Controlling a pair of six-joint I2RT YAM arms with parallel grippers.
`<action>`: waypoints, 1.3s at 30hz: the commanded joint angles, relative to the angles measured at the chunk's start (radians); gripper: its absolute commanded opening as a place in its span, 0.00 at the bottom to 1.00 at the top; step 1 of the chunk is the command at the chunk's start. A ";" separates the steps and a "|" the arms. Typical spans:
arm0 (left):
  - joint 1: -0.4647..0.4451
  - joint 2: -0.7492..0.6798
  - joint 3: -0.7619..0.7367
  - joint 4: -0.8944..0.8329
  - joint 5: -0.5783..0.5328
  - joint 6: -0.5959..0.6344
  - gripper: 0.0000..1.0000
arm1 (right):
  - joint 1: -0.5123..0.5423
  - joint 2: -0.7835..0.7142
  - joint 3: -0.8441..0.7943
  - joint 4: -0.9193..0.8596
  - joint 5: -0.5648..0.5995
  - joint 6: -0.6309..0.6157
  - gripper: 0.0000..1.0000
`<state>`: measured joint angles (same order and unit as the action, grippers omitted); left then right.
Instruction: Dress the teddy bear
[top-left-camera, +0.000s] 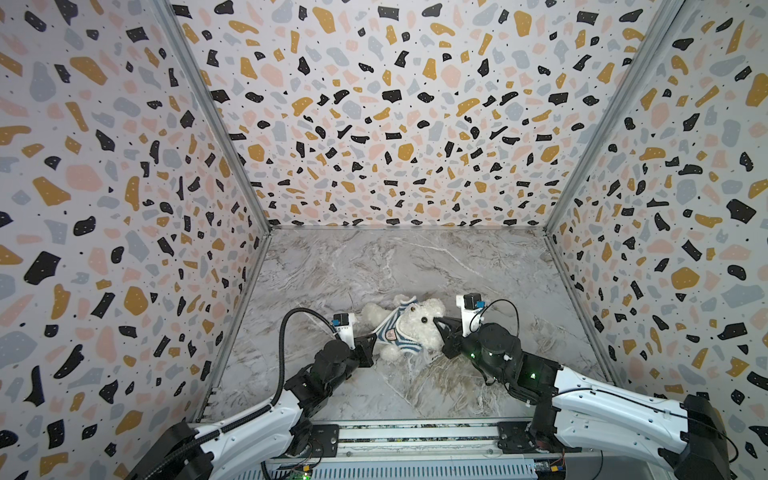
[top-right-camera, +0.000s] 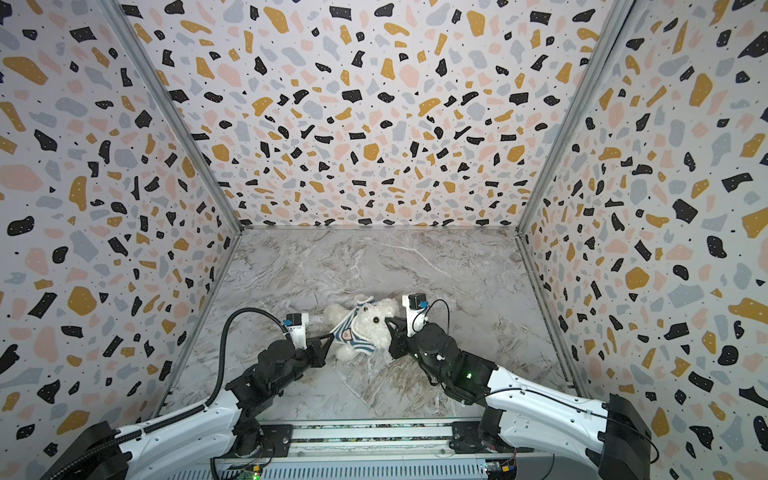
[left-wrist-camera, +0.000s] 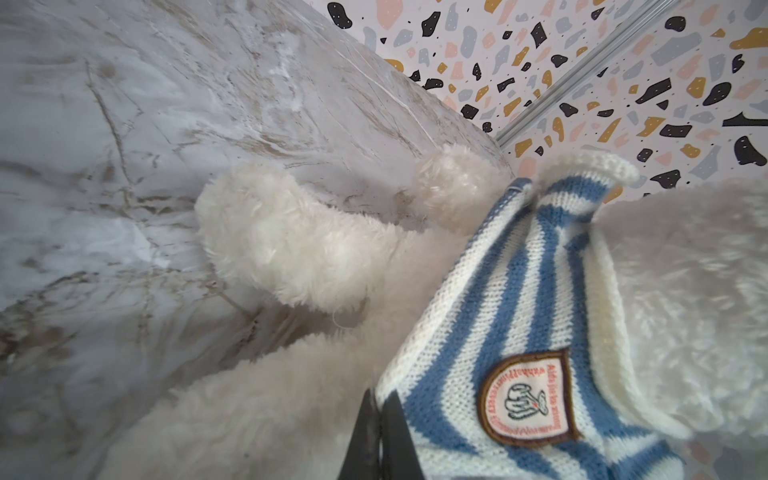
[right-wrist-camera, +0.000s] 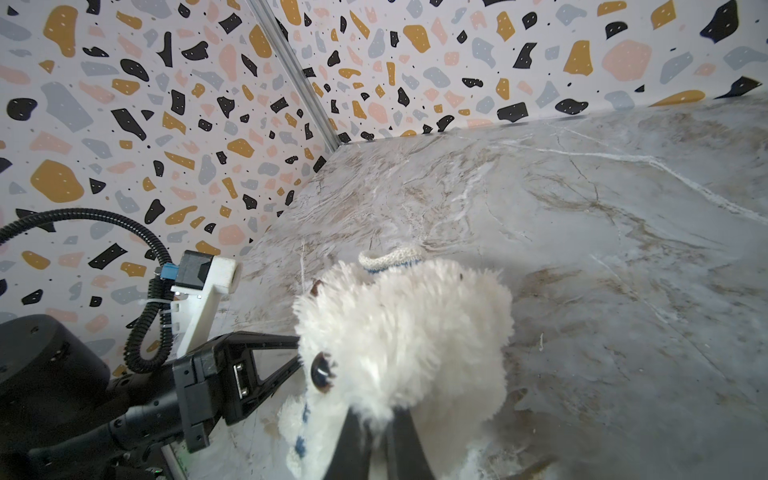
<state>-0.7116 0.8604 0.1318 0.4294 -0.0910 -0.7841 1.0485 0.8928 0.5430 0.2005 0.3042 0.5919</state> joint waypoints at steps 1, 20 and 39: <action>0.029 -0.007 0.010 -0.121 -0.087 0.049 0.00 | -0.024 -0.053 0.010 0.053 0.016 0.036 0.00; 0.022 -0.053 0.096 -0.107 0.235 0.182 0.44 | -0.162 0.078 0.099 0.084 -0.356 -0.370 0.00; 0.023 -0.241 0.344 -0.383 0.137 0.220 0.46 | -0.211 0.123 -0.045 0.286 -0.698 -1.157 0.00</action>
<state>-0.6949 0.6331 0.4294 0.0963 0.0643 -0.5999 0.8406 1.0168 0.5087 0.4061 -0.3157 -0.4099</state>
